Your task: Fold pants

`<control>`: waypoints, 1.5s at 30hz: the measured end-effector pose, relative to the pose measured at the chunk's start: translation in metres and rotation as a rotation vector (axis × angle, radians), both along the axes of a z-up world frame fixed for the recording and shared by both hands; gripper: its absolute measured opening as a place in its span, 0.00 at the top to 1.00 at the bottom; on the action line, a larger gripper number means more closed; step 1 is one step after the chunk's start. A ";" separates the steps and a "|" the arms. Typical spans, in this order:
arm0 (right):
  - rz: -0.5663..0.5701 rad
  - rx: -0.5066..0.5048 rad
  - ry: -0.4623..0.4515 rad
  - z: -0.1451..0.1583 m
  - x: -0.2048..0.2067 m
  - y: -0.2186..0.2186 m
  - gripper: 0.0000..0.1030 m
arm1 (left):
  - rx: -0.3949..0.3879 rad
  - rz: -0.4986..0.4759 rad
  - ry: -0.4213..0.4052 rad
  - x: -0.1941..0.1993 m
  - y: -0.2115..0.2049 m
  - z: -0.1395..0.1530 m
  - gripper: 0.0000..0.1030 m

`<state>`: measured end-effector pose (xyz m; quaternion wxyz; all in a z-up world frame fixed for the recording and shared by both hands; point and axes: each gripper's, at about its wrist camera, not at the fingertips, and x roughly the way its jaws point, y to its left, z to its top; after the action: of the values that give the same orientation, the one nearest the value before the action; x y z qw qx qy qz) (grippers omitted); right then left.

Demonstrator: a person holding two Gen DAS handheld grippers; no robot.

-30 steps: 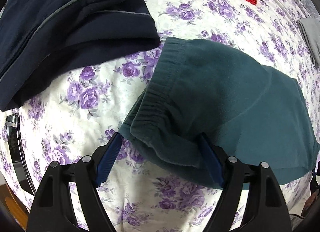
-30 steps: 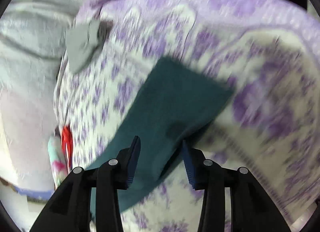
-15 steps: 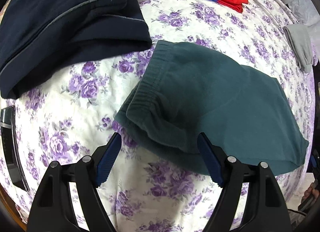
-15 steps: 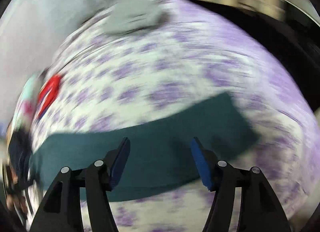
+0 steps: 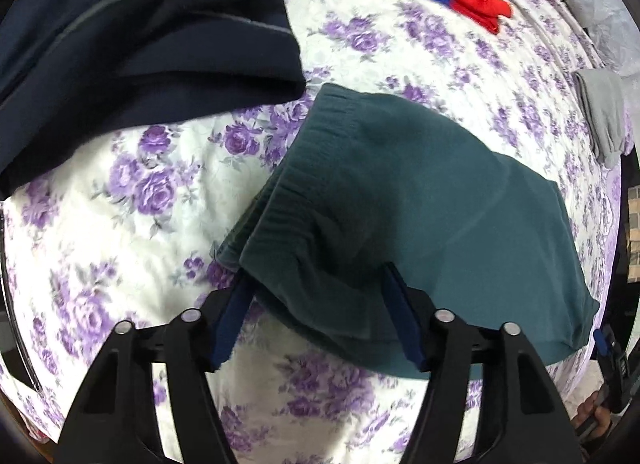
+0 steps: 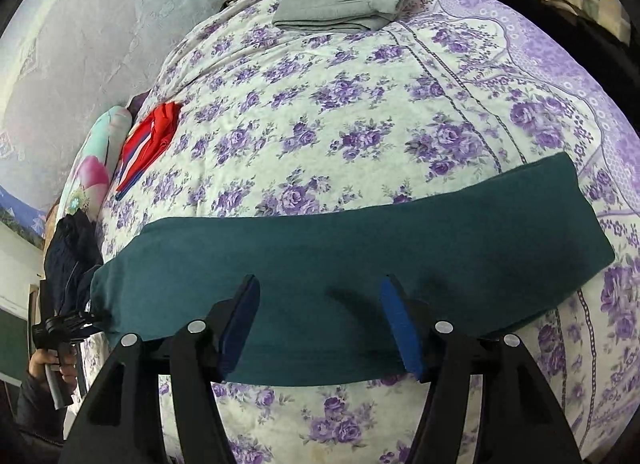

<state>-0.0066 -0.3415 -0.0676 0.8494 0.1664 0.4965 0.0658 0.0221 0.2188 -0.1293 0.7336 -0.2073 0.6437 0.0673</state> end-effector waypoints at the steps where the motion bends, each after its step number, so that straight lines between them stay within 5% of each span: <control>1: -0.004 0.001 0.000 -0.001 0.000 0.000 0.38 | -0.006 0.004 0.005 0.001 0.001 -0.001 0.46; 5: -0.016 0.010 0.006 -0.004 -0.003 -0.004 0.38 | 0.014 -0.017 0.041 0.006 -0.001 0.004 0.62; 14: -0.010 0.022 0.028 -0.014 0.000 0.001 0.38 | 0.064 -0.065 0.065 0.005 -0.010 0.024 0.63; 23: 0.014 0.020 0.035 -0.016 0.003 0.002 0.31 | 0.029 -0.040 0.012 0.010 -0.016 0.028 0.66; 25: 0.055 0.018 0.048 -0.019 0.003 0.006 0.31 | -0.003 -0.024 0.031 0.013 -0.017 0.014 0.92; 32: 0.418 -0.139 0.034 -0.025 -0.010 0.060 0.31 | 0.006 0.004 -0.002 0.013 -0.019 0.017 0.95; 37: 0.538 -0.250 -0.002 -0.032 -0.007 0.095 0.35 | -0.015 0.026 -0.031 0.012 -0.016 0.025 0.95; 40: 0.617 -0.316 -0.007 -0.041 -0.004 0.115 0.59 | -0.053 0.049 -0.040 0.011 -0.006 0.031 0.95; 41: 0.643 -0.348 0.013 -0.047 -0.002 0.121 0.77 | -0.062 0.056 -0.040 0.012 -0.003 0.032 0.95; 45: 0.648 -0.349 0.031 -0.051 0.002 0.120 0.98 | -0.098 0.081 -0.059 0.007 0.002 0.041 0.95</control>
<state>-0.0047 -0.2217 -0.1189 0.7926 -0.1459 0.5399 0.2430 0.0294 0.2205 -0.0879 0.7377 -0.2710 0.6155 0.0592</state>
